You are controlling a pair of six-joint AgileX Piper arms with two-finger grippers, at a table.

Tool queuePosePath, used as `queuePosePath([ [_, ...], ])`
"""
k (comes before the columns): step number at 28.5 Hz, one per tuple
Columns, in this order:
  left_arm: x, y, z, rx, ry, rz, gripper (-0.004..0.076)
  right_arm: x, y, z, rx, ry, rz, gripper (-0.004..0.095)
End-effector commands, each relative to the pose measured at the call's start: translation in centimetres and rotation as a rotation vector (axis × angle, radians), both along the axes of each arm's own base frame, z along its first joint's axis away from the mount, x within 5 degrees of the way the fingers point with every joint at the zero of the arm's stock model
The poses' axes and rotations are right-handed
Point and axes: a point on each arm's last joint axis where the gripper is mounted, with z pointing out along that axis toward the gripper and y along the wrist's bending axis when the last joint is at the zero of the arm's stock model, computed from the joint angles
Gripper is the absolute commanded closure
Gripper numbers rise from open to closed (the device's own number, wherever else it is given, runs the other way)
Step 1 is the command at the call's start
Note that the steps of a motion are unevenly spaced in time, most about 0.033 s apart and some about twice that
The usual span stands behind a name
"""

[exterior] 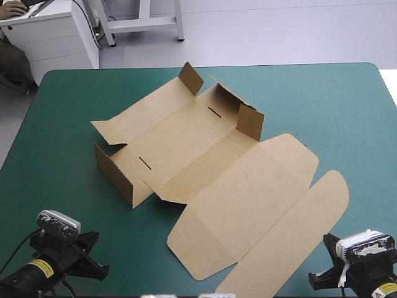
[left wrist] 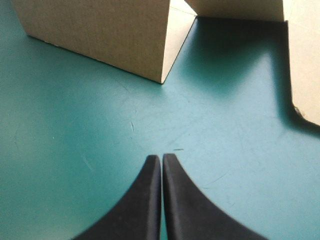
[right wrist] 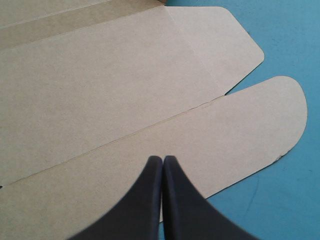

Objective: Fold the box

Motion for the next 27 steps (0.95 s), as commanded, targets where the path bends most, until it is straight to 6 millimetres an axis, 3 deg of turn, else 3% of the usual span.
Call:
queuePosePath([
  [1,0.38,-0.21,1.06,-0.039,-0.062,0.003,0.0731,0.31,0.02,1.17,0.020,-0.068,-0.010,0.0928],
  [11,0.38,-0.21,1.06,-0.039,-0.062,0.003,0.0731,0.31,0.02,1.17,0.014,-0.070,-0.007,0.0890],
  [14,0.38,-0.21,1.06,-0.039,-0.062,0.003,0.0731,0.30,0.02,1.15,0.013,-0.067,-0.006,0.0719],
  [18,0.38,-0.21,1.06,-0.039,-0.062,0.003,0.0731,0.27,0.04,1.10,0.035,-0.054,-0.016,0.0277],
  [20,0.38,-0.21,1.06,-0.039,-0.062,0.003,0.0731,0.26,0.06,1.01,0.053,-0.035,-0.023,0.0126],
  [22,0.38,-0.21,1.06,-0.039,-0.062,0.003,0.0731,0.34,0.07,0.85,0.054,-0.007,-0.022,0.0070],
  [27,0.38,-0.21,1.06,-0.039,-0.062,0.003,0.0731,0.84,0.14,1.34,0.043,0.077,-0.008,0.0076],
])
